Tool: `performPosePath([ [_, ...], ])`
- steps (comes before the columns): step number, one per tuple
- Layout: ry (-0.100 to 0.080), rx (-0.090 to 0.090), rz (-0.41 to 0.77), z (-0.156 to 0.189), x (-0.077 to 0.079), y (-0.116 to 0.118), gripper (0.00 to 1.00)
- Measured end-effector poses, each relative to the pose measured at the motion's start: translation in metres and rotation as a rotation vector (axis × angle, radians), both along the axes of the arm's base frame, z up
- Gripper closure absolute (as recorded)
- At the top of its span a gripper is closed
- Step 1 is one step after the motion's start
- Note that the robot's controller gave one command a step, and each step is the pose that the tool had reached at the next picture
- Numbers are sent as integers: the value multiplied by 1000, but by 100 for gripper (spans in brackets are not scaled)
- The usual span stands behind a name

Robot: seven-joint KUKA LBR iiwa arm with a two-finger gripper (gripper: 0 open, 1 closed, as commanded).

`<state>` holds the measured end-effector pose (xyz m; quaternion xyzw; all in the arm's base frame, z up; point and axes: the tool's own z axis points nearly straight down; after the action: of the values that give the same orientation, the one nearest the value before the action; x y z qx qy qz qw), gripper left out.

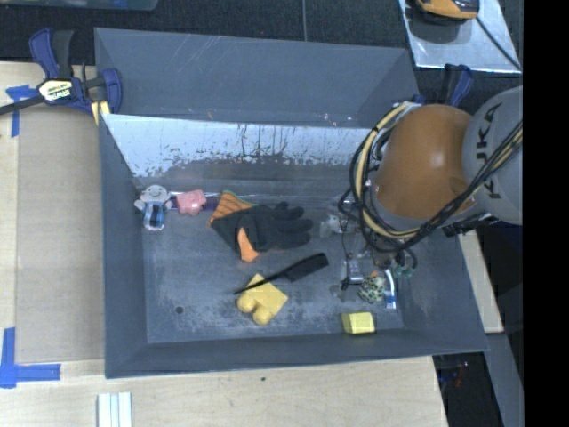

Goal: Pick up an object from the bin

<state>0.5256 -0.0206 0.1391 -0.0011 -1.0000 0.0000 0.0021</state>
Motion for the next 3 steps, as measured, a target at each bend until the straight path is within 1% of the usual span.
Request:
performPosePath([
  [1, -7, 0, 1, 3, 2, 0, 0],
  [2, -11, -1, 127, -53, 32, 14, 0],
  [3, -11, -1, 196, -35, 32, 22, 0],
])
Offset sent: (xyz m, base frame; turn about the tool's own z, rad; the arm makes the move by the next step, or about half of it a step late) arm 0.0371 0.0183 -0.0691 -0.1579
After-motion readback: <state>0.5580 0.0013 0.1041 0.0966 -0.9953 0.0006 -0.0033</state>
